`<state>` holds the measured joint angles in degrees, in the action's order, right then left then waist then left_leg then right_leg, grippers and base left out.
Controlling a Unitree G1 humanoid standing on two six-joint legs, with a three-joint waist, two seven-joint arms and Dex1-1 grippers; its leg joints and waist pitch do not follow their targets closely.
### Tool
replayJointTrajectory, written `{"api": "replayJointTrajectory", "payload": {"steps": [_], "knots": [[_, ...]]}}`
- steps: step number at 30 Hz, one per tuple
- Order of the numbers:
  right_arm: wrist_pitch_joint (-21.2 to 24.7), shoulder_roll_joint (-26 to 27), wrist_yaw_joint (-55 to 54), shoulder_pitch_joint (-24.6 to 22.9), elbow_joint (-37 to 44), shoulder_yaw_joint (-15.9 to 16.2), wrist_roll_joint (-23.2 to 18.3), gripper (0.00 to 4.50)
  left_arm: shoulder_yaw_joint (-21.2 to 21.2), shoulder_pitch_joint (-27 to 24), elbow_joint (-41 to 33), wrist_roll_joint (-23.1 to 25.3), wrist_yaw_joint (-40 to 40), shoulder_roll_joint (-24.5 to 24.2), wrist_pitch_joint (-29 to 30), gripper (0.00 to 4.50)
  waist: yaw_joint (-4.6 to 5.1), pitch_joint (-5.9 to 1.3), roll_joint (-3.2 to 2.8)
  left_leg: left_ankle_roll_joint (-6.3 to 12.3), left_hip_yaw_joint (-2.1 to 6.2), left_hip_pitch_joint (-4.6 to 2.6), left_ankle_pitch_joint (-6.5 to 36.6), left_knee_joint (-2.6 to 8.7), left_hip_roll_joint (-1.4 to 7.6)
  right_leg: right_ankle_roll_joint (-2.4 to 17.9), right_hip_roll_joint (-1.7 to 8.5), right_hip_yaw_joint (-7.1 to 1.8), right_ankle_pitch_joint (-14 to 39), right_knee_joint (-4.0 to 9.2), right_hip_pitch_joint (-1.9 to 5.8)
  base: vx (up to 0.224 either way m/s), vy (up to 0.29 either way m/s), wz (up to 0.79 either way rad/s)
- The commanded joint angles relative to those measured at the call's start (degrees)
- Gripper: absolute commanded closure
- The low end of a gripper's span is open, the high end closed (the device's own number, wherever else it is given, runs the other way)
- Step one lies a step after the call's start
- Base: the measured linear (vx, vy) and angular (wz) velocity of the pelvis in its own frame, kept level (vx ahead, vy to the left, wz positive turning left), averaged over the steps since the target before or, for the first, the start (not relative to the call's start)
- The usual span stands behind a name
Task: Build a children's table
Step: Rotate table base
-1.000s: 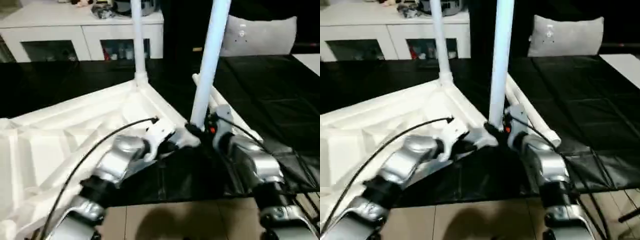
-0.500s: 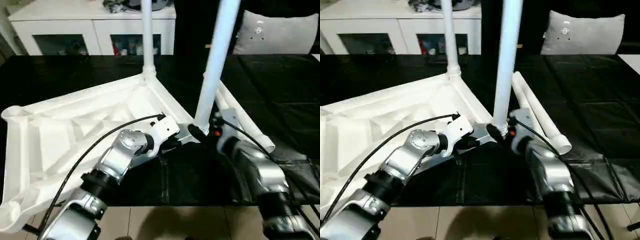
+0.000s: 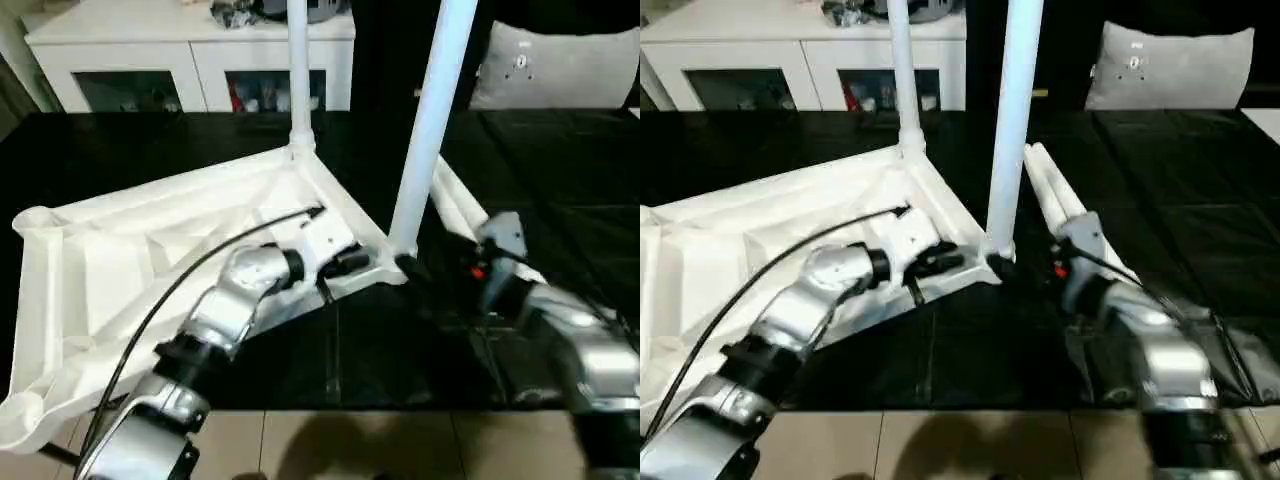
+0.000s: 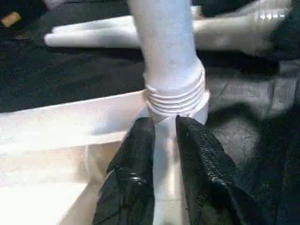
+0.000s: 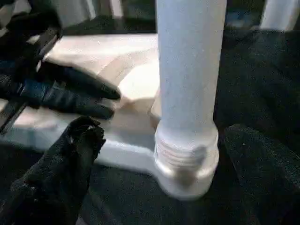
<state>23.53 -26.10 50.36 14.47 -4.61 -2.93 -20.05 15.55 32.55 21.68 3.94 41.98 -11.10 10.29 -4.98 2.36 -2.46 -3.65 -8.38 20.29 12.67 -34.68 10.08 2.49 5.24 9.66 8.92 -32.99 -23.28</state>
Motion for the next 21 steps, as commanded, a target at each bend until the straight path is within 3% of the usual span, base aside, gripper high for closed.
{"api": "replayJointTrajectory", "payload": {"steps": [1,4,6,8,9,10,12,13,15,16,18,19,20,21], "knots": [[2.02,-1.43,5.43,0.29,1.65,1.92,-2.25,0.00,-1.77,-1.29,-2.70,0.80,-2.17,-2.19,0.63,3.57,-0.33,-3.79,0.53,7.08,0.43,0.81,4.95,3.40,2.64,3.61,4.09,-3.49,18.01,4.78,4.66,0.000,0.000,0.00],[2.68,-2.59,9.22,1.34,1.11,3.51,-2.77,0.00,-2.96,-2.82,-4.91,2.22,-3.45,-4.56,1.56,3.57,-0.10,-3.63,0.45,6.16,0.24,0.51,6.50,3.34,2.22,1.63,3.66,-3.05,22.39,5.50,4.29,0.000,0.000,0.00],[1.44,-1.64,9.85,3.99,-1.75,4.56,-1.89,0.00,-4.61,-4.63,-7.83,2.12,-3.65,-6.40,3.27,3.57,0.09,-3.58,0.39,5.66,0.53,0.61,6.99,3.58,2.51,1.55,3.74,-2.97,22.82,5.40,4.32,0.000,0.000,0.00],[0.16,-0.89,9.61,5.39,-3.69,4.91,-1.05,0.00,-5.18,-5.25,-8.70,1.94,-3.72,-6.95,3.90,3.57,0.19,-3.50,0.20,5.18,0.50,0.22,7.71,3.57,2.64,2.46,3.70,-3.09,22.85,5.49,3.89,0.000,0.000,0.00],[-4.80,1.15,7.05,9.56,-10.74,5.74,2.64,0.00,-5.78,-6.43,-9.52,2.45,-4.76,-8.18,4.80,3.57,0.02,-3.65,0.48,4.96,0.52,0.16,7.75,3.52,2.75,2.68,3.91,-3.12,22.74,5.27,3.86,0.000,0.000,0.00],[-7.48,2.23,4.73,11.70,-14.59,5.84,4.65,0.00,-5.95,-6.86,-9.67,2.90,-5.29,-8.72,4.96,3.57,0.30,-3.49,0.19,4.37,0.62,0.34,8.24,3.73,2.81,3.61,3.99,-3.09,22.88,5.17,3.71,0.000,0.000,0.00],[-11.16,3.67,-0.62,15.37,-21.08,5.77,7.60,0.00,-6.30,-7.44,-10.08,3.07,-6.42,-9.42,5.74,3.57,0.23,-3.57,0.43,4.19,0.50,0.07,8.19,3.56,2.67,3.65,4.02,-3.19,22.63,5.27,3.76,0.000,0.000,0.00],[-13.67,4.43,-3.42,16.94,-23.91,5.32,8.65,0.00,-6.51,-7.64,-10.32,3.04,-6.71,-9.62,6.04,3.57,0.29,-3.50,0.14,3.77,0.61,0.10,7.85,3.72,2.84,4.53,4.14,-3.31,22.23,5.02,3.63,0.000,0.000,0.00],[-16.55,5.90,-7.61,19.32,-28.15,3.91,8.87,0.00,-6.95,-7.89,-10.83,3.35,-7.68,-9.87,6.77,3.30,-0.09,-3.82,0.07,3.29,0.51,-0.38,7.31,3.59,3.02,5.53,4.36,-3.72,20.00,4.56,3.51,0.000,0.000,0.00],[-18.09,6.85,-10.03,20.60,-30.57,2.92,8.65,0.00,-7.33,-7.91,-10.91,3.67,-8.56,-9.96,7.19,3.20,-0.22,-3.94,0.26,3.64,0.50,-0.31,6.12,3.56,3.06,6.39,4.22,-3.88,17.33,4.07,3.63,0.000,0.000,0.00],[-19.61,7.49,-11.70,21.45,-32.58,2.50,8.76,0.00,-7.72,-7.91,-10.93,4.11,-9.46,-10.07,7.56,3.13,-0.26,-4.12,0.01,4.61,0.67,0.10,3.83,3.47,3.26,7.81,4.21,-4.05,12.57,3.21,3.91,0.000,0.000,0.00],[-20.72,8.20,-11.46,21.69,-33.74,2.93,9.26,0.00,-8.22,-7.63,-10.46,5.11,-11.19,-10.45,8.05,3.03,-0.21,-4.18,0.02,4.77,0.75,0.21,3.32,3.46,3.35,8.37,4.26,-4.10,11.27,2.85,3.93,0.000,0.000,0.00],[-20.83,8.45,-11.13,21.60,-33.79,3.16,9.35,0.00,-8.48,-7.50,-10.25,5.43,-11.82,-10.59,8.31,2.93,-0.12,-4.28,0.43,5.31,0.68,0.42,2.68,3.35,3.17,9.07,4.27,-4.07,9.80,2.52,4.11,0.000,0.000,0.00],[-20.22,9.95,-7.70,20.30,-32.58,4.89,9.48,0.00,-10.31,-6.62,-8.94,6.85,-15.63,-11.52,10.43,2.84,-0.03,-4.24,0.32,6.10,0.55,0.61,2.18,3.18,3.04,9.21,4.29,-4.09,9.30,2.56,4.21,0.000,0.000,0.00]]}}
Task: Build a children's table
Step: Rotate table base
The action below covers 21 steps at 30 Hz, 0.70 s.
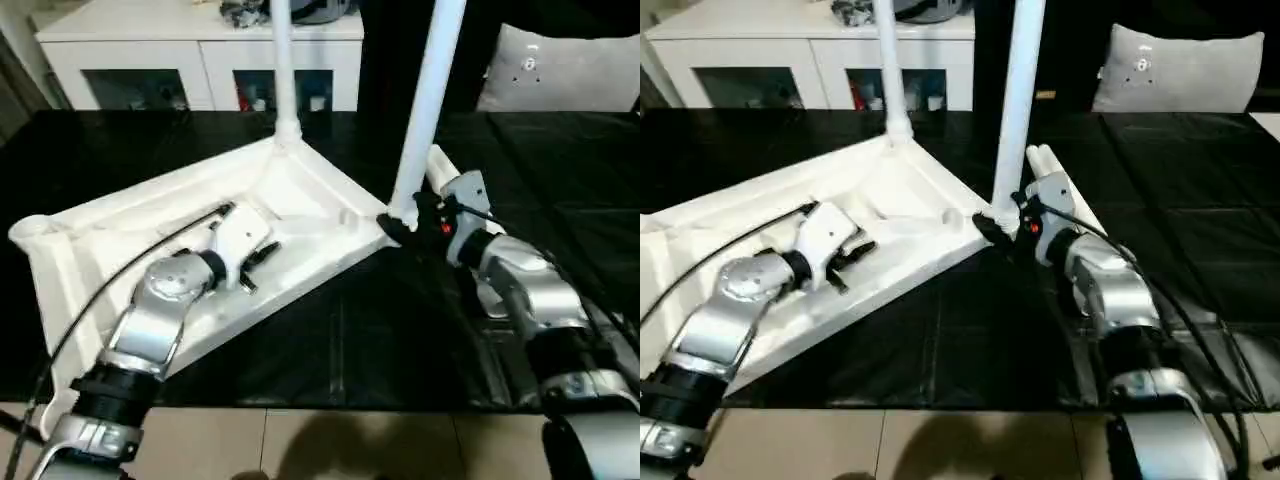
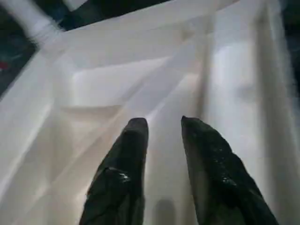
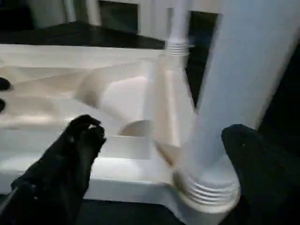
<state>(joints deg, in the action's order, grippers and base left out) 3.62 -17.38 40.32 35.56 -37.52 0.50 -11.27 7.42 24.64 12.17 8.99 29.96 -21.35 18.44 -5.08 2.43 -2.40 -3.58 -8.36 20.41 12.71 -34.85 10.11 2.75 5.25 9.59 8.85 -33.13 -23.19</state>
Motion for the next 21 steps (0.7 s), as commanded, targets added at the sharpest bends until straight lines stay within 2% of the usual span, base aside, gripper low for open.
{"api": "replayJointTrajectory", "payload": {"steps": [1,2,4,5,6,7,9,10,11,12,14,15,17,19,20,21], "knots": [[0.18,1.79,4.20,-1.69,1.54,2.46,0.58,0.00,-3.05,1.71,1.21,2.10,-5.02,-1.78,3.41,2.84,0.13,-4.34,0.25,6.44,0.52,0.51,1.99,3.30,2.96,9.03,4.25,-4.01,9.05,2.60,4.15,0.000,0.000,0.00],[-0.19,2.15,5.04,-1.96,1.54,3.04,0.51,0.00,-3.52,1.92,1.46,2.11,-5.71,-2.07,4.15,2.84,0.18,-4.27,0.30,7.28,0.57,0.76,1.57,3.29,2.82,8.71,4.28,-3.89,9.05,2.67,4.38,0.000,0.000,0.00],[2.66,2.32,8.04,-4.80,5.45,6.64,0.70,0.00,-4.81,2.48,3.04,2.70,-7.04,-3.85,6.17,2.84,0.29,-4.20,0.13,7.69,0.58,0.60,1.55,3.26,2.93,8.40,4.19,-3.82,10.10,2.93,4.17,0.000,0.000,0.00],[3.10,2.32,8.33,-5.14,5.92,7.12,0.80,0.00,-4.95,2.55,3.28,2.79,-7.17,-4.10,6.35,2.84,0.25,-4.12,-0.03,7.67,0.58,0.46,2.04,3.33,2.93,7.97,4.01,-3.77,11.15,3.14,4.08,0.000,0.000,0.00],[3.53,2.33,8.60,-5.47,6.37,7.58,0.90,0.00,-5.10,2.62,3.52,2.88,-7.28,-4.34,6.51,3.00,0.26,-4.02,-0.10,7.20,0.61,0.33,2.95,3.47,2.99,7.71,4.05,-3.72,12.81,3.45,3.98,0.000,0.000,0.00],[5.56,2.19,7.73,-6.14,6.81,9.14,2.19,0.00,-5.09,2.85,4.61,4.01,-7.96,-5.65,7.43,3.19,0.22,-3.94,-0.81,6.29,0.77,0.13,4.09,3.61,3.26,7.62,3.97,-3.76,13.79,3.55,3.75,0.000,0.000,0.00],[8.27,2.22,6.47,-6.76,7.34,10.14,3.02,0.00,-4.94,3.02,5.82,5.67,-9.04,-7.17,8.43,3.19,0.38,-3.87,-0.55,5.55,0.78,0.13,4.91,3.72,3.25,7.53,3.81,-3.82,13.76,3.52,3.76,0.000,0.000,0.00],[8.27,2.22,6.47,-6.76,7.34,10.14,3.02,0.00,-4.94,3.02,5.82,5.67,-9.04,-7.17,8.43,3.40,0.35,-3.80,-0.59,4.80,0.78,0.05,6.32,3.84,3.21,7.20,3.95,-3.87,14.71,3.62,3.81,0.000,0.000,0.00],[10.06,2.45,5.74,-7.04,7.73,9.96,3.45,0.00,-4.61,3.13,6.72,6.38,-9.18,-8.19,9.98,3.55,0.22,-3.73,-0.95,3.81,0.72,-0.29,8.16,3.87,3.13,6.85,4.16,-3.95,16.43,4.02,3.62,0.000,0.000,0.00],[10.50,2.46,5.64,-7.12,7.95,9.95,3.53,0.00,-4.46,3.15,6.89,6.42,-9.13,-8.39,10.32,3.55,0.31,-3.64,-0.76,3.63,0.71,-0.16,8.31,3.93,3.06,6.75,4.13,-3.96,16.41,4.04,3.74,0.000,0.000,0.00],[11.64,2.49,5.28,-7.34,8.52,9.99,3.78,0.00,-3.93,3.07,7.43,6.71,-8.90,-9.16,11.67,3.72,0.21,-3.69,-1.09,3.21,0.84,-0.23,8.77,4.00,3.12,6.76,4.18,-3.97,16.11,3.96,3.81,0.000,0.000,0.00],[11.71,2.51,5.10,-7.33,8.53,10.01,3.85,0.00,-3.75,2.99,7.44,6.81,-8.68,-9.33,12.12,3.84,0.19,-3.73,-1.00,3.08,0.89,-0.21,8.89,4.03,3.12,6.76,4.21,-3.97,15.90,3.94,3.84,0.000,0.000,0.00],[11.39,3.50,2.24,-6.67,7.01,10.10,4.87,0.00,-1.70,1.84,5.78,7.82,-5.25,-11.07,18.88,4.02,0.34,-3.82,-1.07,2.64,0.95,-0.14,8.08,4.08,3.17,7.45,4.30,-4.08,14.24,3.59,3.84,0.000,0.000,0.00],[10.87,4.25,0.54,-6.22,5.62,9.82,5.30,0.00,-0.61,1.35,5.14,7.99,-3.25,-11.82,20.27,4.05,0.40,-3.80,-1.07,2.64,0.93,-0.11,7.78,4.06,3.16,7.91,4.39,-4.12,13.82,3.61,3.85,0.000,0.000,0.00],[10.53,4.74,-0.43,-5.90,4.66,9.61,5.47,0.00,0.03,1.03,4.86,7.97,-1.98,-12.25,20.80,4.11,0.37,-3.92,-0.88,2.51,1.01,-0.08,7.29,4.10,3.21,8.59,4.60,-4.19,13.43,3.36,3.94,0.000,0.000,0.00],[10.31,5.15,-1.15,-5.63,3.85,9.43,5.52,0.00,0.41,0.76,4.58,7.82,-1.07,-12.51,21.21,4.25,0.46,-3.79,-1.03,2.63,0.96,-0.04,7.47,4.07,3.12,8.75,4.46,-4.17,13.57,3.51,3.86,0.000,0.000,0.00]]}}
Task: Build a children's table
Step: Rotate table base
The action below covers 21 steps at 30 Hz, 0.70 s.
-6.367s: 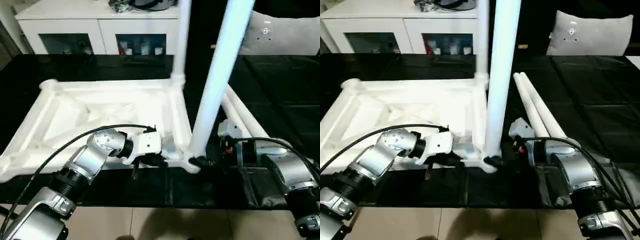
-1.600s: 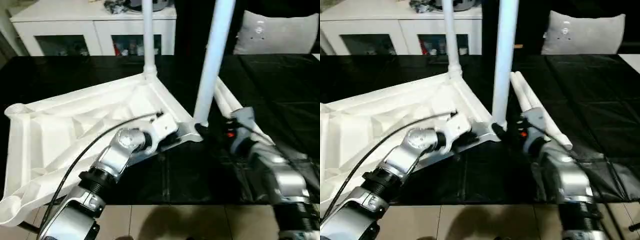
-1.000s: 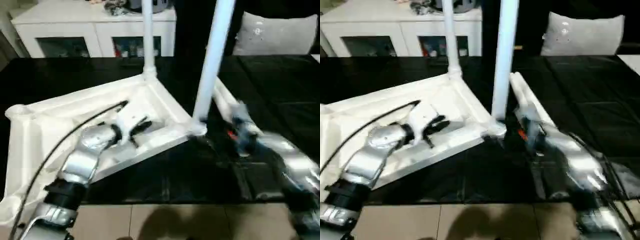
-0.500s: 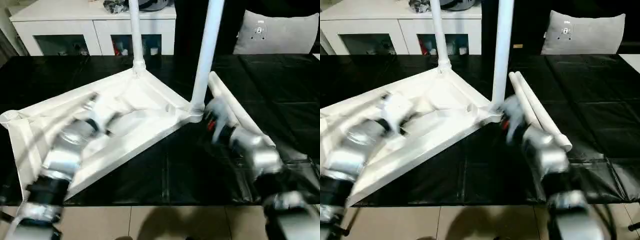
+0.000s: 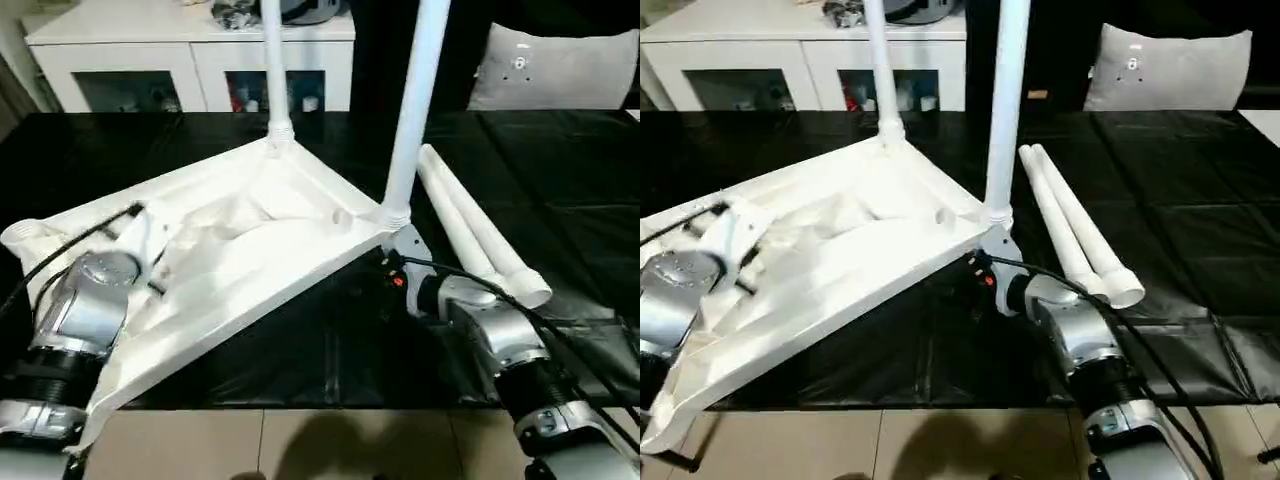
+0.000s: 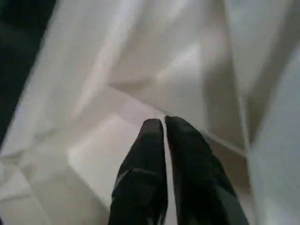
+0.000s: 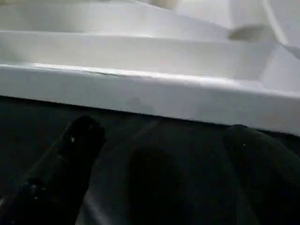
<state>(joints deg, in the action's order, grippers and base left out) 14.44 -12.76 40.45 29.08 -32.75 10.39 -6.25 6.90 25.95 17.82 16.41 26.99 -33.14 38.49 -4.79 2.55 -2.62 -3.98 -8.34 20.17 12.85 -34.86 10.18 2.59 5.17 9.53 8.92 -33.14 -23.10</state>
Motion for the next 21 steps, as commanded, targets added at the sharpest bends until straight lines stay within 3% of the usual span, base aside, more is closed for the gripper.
{"api": "replayJointTrajectory", "payload": {"steps": [1,3,4,5,6,7,9,10,13,17,21], "knots": [[-1.15,1.49,-3.14,1.57,-2.95,-0.84,0.86,0.00,1.85,-1.23,-1.96,-0.21,4.33,-1.34,2.15,4.25,0.22,-3.96,-0.41,3.06,0.91,0.16,7.21,4.09,3.21,9.19,4.70,-4.21,13.10,3.49,3.81,0.000,0.000,0.00],[-1.87,2.90,-5.95,2.75,-5.61,-1.34,1.45,0.00,4.23,-2.66,-4.48,-1.00,9.00,-3.18,3.99,4.44,0.29,-3.90,-0.86,2.54,0.98,0.09,7.52,4.22,3.33,10.00,4.90,-4.34,13.73,3.29,3.72,0.000,0.000,0.00],[-2.36,3.51,-6.70,3.28,-6.62,-1.45,1.58,0.00,5.38,-3.41,-5.47,-1.40,11.24,-4.08,4.15,4.46,0.42,-3.82,-0.18,2.76,0.81,0.13,7.40,4.22,3.22,9.95,4.66,-4.33,13.56,3.45,3.67,0.000,0.000,0.00],[-2.64,3.86,-7.02,3.57,-7.15,-1.50,1.61,0.00,6.05,-3.86,-6.01,-1.62,12.53,-4.60,4.14,4.48,0.31,-3.79,-0.63,2.58,0.98,0.07,7.64,4.33,3.34,10.24,4.85,-4.41,13.75,3.15,3.73,0.000,0.000,0.00],[-3.16,4.19,-7.51,3.92,-7.72,-1.44,1.94,0.00,6.74,-4.29,-6.94,-2.25,13.97,-5.08,4.17,4.48,0.39,-3.67,-0.67,2.63,0.84,0.05,8.02,4.32,3.26,10.07,4.73,-4.43,14.05,3.28,3.60,0.000,0.000,0.00],[-3.61,4.69,-8.01,4.47,-8.58,-1.49,2.11,0.00,7.19,-4.87,-8.97,-4.20,16.37,-5.12,3.99,4.48,0.44,-3.67,-0.12,2.47,0.78,-0.02,8.20,4.35,3.30,9.84,4.74,-4.48,14.29,3.33,3.65,0.000,0.000,0.00],[-4.24,5.21,-8.64,5.13,-9.63,-1.54,2.32,0.00,7.39,-5.34,-11.49,-6.80,19.36,-4.73,4.03,4.48,0.20,-3.59,-0.56,2.02,0.74,-0.21,8.52,4.42,3.37,10.10,4.86,-4.66,14.61,3.20,3.50,0.000,0.000,0.00],[-4.68,5.54,-8.98,5.63,-10.39,-1.59,2.39,0.00,7.50,-5.60,-13.37,-9.21,21.98,-3.99,3.15,4.48,0.18,-3.60,-0.32,1.98,0.69,-0.27,8.51,4.47,3.41,10.11,4.88,-4.73,14.57,3.29,3.51,0.000,0.000,0.00],[-5.81,5.89,-9.29,6.36,-11.74,-1.72,2.78,0.00,7.79,-5.11,-15.34,-11.44,24.29,-2.56,3.84,4.48,0.23,-3.48,-0.43,1.50,0.65,-0.24,9.25,4.58,3.27,10.44,4.70,-4.98,14.48,3.05,3.48,0.000,0.000,0.00],[-6.81,5.89,-9.69,6.75,-12.54,-1.90,3.19,0.00,7.23,-2.28,-15.42,-15.15,25.42,2.85,4.05,4.48,0.52,-3.59,-0.04,2.22,0.36,0.05,7.65,4.34,2.93,9.68,4.82,-5.01,15.49,3.45,3.89,0.000,0.000,0.00],[-7.61,5.61,-10.07,7.20,-13.32,-2.08,3.67,0.00,7.62,0.15,-12.80,-15.63,24.29,6.55,2.49,4.48,0.78,-3.81,0.02,3.11,0.47,0.38,5.66,4.13,2.79,9.89,4.63,-4.83,13.67,3.10,4.14,0.000,0.000,0.00]]}}
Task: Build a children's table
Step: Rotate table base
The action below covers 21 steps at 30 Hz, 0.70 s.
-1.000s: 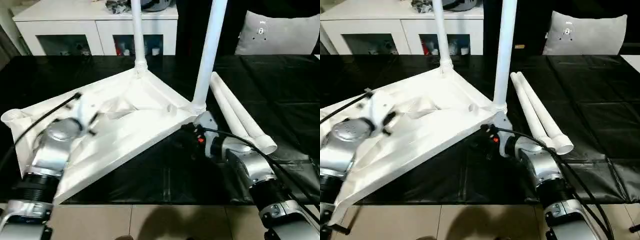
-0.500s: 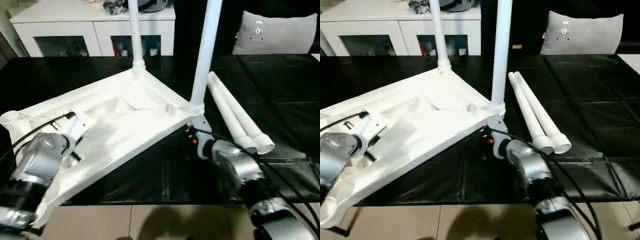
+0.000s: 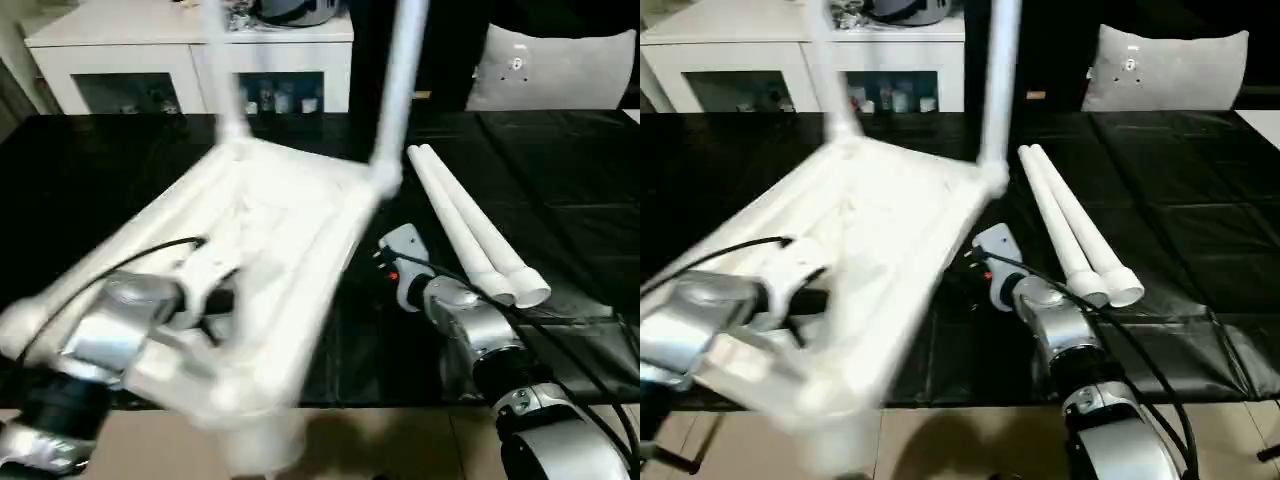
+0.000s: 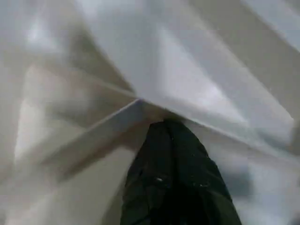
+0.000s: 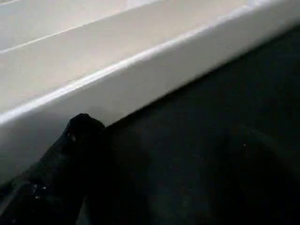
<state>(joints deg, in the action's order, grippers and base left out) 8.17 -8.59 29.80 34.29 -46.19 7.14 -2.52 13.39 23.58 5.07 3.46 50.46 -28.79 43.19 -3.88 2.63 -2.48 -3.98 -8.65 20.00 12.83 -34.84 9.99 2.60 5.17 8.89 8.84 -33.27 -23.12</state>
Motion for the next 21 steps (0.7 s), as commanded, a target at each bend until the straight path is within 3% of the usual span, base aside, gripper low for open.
{"api": "replayJointTrajectory", "payload": {"steps": [1,2,7,8,12,16,21], "knots": [[-1.54,1.21,0.25,2.15,-0.08,0.95,0.08,0.00,0.94,3.60,1.66,-2.67,-0.43,3.90,-3.11,4.48,0.10,-3.85,-0.07,3.40,0.73,0.62,5.39,4.11,2.95,10.00,4.58,-4.18,13.54,3.30,4.15,0.000,0.000,0.00],[-1.67,1.00,-0.12,2.23,-0.18,0.80,0.22,0.00,0.71,4.41,3.15,-2.65,-1.49,5.24,-3.94,4.48,0.45,-3.89,-0.04,3.91,0.57,0.65,5.12,3.84,2.58,9.51,4.36,-4.02,14.18,3.64,4.18,0.000,0.000,0.00],[-1.11,-1.28,-6.85,3.47,-2.61,-2.16,1.98,0.00,-0.49,10.86,17.07,0.95,-11.75,11.59,-10.89,4.48,0.49,-4.03,0.07,4.88,0.55,0.68,3.64,3.63,2.46,8.55,4.17,-3.77,14.59,3.84,4.12,0.000,0.000,0.00],[-1.31,-1.45,-6.96,3.48,-2.62,-2.22,2.08,0.00,-0.61,11.15,17.73,1.01,-12.18,11.82,-11.24,4.48,0.36,-4.05,0.09,4.96,0.45,0.46,4.26,3.52,2.31,8.05,4.07,-3.66,15.71,4.15,3.94,0.000,0.000,0.00],[-1.11,-3.13,-7.19,3.15,-0.06,-4.30,0.77,0.00,-0.12,14.02,25.22,3.37,-17.30,13.09,-15.54,4.48,0.39,-4.25,0.30,5.64,0.62,0.79,4.03,3.52,2.41,7.43,4.18,-3.55,14.79,3.86,4.31,0.000,0.000,0.00],[-3.18,-5.22,-12.14,2.66,4.13,-6.11,2.07,0.00,-1.63,16.88,33.30,4.08,-23.58,15.07,-21.69,4.48,0.19,-4.29,0.42,6.01,0.52,0.64,2.87,3.37,2.30,6.77,4.05,-3.49,14.81,4.04,4.09,0.000,0.000,0.00],[12.34,-7.71,-15.99,2.49,13.19,-8.30,2.72,0.00,-3.95,17.35,35.65,1.77,-24.91,17.04,-29.08,4.48,0.21,-4.24,0.49,6.51,0.55,0.68,2.19,3.41,2.23,6.59,3.88,-3.46,14.58,4.09,4.25,0.000,0.000,0.00]]}}
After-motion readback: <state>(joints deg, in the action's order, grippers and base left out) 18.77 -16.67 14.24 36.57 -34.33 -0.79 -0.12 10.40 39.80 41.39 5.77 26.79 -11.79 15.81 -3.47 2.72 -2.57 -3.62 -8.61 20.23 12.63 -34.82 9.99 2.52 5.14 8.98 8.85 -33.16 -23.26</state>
